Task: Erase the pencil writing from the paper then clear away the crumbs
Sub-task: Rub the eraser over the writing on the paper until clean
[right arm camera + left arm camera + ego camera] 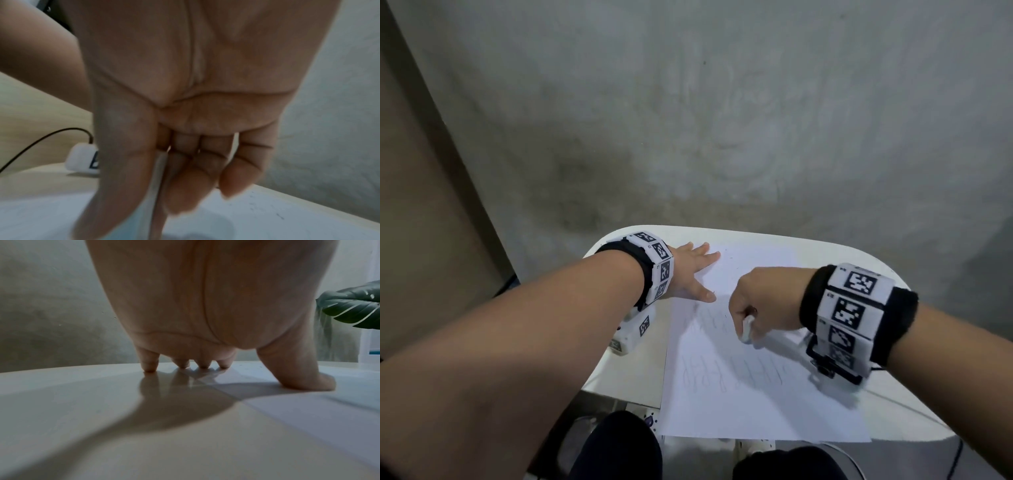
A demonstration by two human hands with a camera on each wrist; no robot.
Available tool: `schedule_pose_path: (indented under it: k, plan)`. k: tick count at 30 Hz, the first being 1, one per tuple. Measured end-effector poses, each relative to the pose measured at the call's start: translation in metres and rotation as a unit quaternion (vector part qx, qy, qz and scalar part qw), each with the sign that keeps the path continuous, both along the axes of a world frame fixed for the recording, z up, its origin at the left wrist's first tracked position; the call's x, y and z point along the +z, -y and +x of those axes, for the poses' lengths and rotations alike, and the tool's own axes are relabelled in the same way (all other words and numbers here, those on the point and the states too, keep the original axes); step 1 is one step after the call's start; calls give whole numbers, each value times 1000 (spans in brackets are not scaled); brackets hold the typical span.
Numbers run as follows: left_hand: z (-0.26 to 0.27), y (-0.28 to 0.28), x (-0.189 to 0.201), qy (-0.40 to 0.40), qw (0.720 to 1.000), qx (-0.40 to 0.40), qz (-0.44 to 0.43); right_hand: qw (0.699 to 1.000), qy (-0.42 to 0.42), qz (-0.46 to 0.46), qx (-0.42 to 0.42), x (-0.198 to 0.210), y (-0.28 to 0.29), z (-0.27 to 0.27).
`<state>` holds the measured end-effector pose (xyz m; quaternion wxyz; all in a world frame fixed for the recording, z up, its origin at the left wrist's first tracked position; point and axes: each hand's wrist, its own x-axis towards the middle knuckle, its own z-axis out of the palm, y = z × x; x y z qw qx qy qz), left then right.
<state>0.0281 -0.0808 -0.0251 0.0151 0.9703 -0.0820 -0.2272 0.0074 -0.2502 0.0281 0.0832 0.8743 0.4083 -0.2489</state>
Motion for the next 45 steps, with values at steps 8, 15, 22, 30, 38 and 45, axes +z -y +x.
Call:
schedule_pose_path:
  k: [8,15,22,30,38,45]
  plan:
    - [0,-2,0,-3,1000,-10,9,996,58,50,-42,-4,19,19]
    - [-2,0,0,2,1000,-7,12,996,90,12,-24,5,6,22]
    - [2,-1,-1,-7,1000,-10,23,997,56,-34,-49,6,37,21]
    - [-3,7,7,-4,1000,-3,-5,990,111,76,-31,-5,-26,11]
    - [-1,-1,4,-13,1000,-8,-9,999,49,9,-1,-4,-17,-6]
    - [-1,3,4,-2,1000,-5,-25,992,109,50,-37,-7,-31,6]
